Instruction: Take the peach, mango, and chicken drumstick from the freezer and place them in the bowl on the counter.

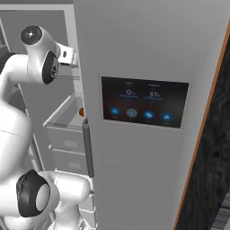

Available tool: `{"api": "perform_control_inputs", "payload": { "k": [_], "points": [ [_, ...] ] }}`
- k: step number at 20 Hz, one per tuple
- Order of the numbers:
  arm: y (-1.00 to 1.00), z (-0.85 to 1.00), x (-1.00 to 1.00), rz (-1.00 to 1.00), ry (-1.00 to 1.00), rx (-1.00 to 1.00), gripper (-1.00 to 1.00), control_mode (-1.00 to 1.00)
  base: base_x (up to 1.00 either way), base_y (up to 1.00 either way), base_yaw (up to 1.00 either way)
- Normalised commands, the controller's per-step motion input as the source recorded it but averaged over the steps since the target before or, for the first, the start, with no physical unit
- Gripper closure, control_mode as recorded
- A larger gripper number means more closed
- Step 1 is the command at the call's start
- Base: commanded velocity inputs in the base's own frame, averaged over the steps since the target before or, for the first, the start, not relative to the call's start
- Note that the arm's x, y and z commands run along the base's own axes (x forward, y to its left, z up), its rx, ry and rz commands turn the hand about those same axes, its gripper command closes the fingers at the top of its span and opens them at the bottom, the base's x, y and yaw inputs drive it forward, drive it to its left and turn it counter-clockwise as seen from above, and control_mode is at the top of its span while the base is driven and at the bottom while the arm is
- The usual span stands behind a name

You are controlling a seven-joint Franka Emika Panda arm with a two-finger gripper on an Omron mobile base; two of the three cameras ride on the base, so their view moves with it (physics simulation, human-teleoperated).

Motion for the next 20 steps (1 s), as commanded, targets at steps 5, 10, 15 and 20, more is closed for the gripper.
{"api": "perform_control_inputs", "payload": {
  "k": [5,10,15,20],
  "points": [
    [0.02,-0.01,0.32,0.00,0.00,0.00,-1.00,-1.00,0.00,0.00,0.00],
    [0.09,0.00,0.23,0.00,0.00,0.00,-1.00,-1.00,0.00,0.00,0.00],
    [0.17,0.00,0.30,0.00,0.00,0.00,-1.00,-1.00,0.00,0.00,0.00],
    [0.11,0.00,0.32,0.00,0.01,0.00,-1.00,-1.00,0.00,0.00,0.00]
  ]
}}
